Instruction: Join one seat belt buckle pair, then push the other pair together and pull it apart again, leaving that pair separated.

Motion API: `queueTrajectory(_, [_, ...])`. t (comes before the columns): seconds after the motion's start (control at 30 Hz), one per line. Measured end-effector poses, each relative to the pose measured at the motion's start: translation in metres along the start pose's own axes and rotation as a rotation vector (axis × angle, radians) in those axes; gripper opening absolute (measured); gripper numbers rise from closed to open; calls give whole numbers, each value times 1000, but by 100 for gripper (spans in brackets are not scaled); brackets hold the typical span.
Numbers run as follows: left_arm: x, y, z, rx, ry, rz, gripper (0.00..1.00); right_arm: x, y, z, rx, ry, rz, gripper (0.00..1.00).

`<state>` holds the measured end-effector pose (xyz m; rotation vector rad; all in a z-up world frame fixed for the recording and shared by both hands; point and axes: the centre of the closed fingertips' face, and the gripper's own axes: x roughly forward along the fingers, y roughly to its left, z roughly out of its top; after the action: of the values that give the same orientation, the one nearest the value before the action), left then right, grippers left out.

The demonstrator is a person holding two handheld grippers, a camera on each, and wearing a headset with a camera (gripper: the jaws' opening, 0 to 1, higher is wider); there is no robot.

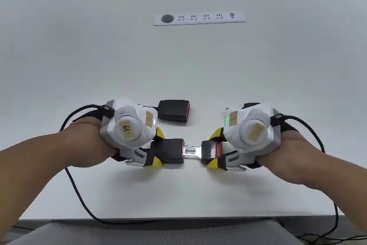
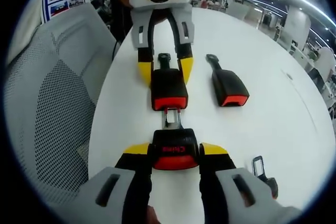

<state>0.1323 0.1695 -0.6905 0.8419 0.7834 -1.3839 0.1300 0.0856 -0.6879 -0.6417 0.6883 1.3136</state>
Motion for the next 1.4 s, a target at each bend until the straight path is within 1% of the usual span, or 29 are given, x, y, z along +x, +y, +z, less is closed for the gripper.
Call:
queueTrajectory(0.1, [0,0,0,-4,0,1,33,3,2,2,-17,0,1,34])
queueTrajectory(0.27, [-1,-1,1,-5,-10,9,33,7,2,7,16,-35,7,34])
queueTrajectory(0.43, [0,-1,3,4,0,-1,32,8,4,7,23,-38,11,33])
queueTrajectory(0.67, [1,-2,4,28,8,-32,32,8,6,12,-2,-21,26,32])
queueTrajectory(0.77, [2,-2,4,29,9,-32,31,10,4,15,3,-26,23,32])
queueTrajectory(0.9, [2,-1,3,28,6,-33,31,16,6,21,16,-35,15,32])
queueTrajectory(1.07, [2,-2,4,32,14,-36,31,17,5,21,38,-44,9,31])
queueTrajectory(1.17, [2,-1,4,43,18,-39,31,17,6,24,27,-38,6,31])
queueTrajectory(1.3, [2,2,2,31,11,-38,31,16,6,23,28,-32,1,31])
queueTrajectory(1.4, [3,1,2,28,18,-35,31,16,7,23,27,-26,-1,32])
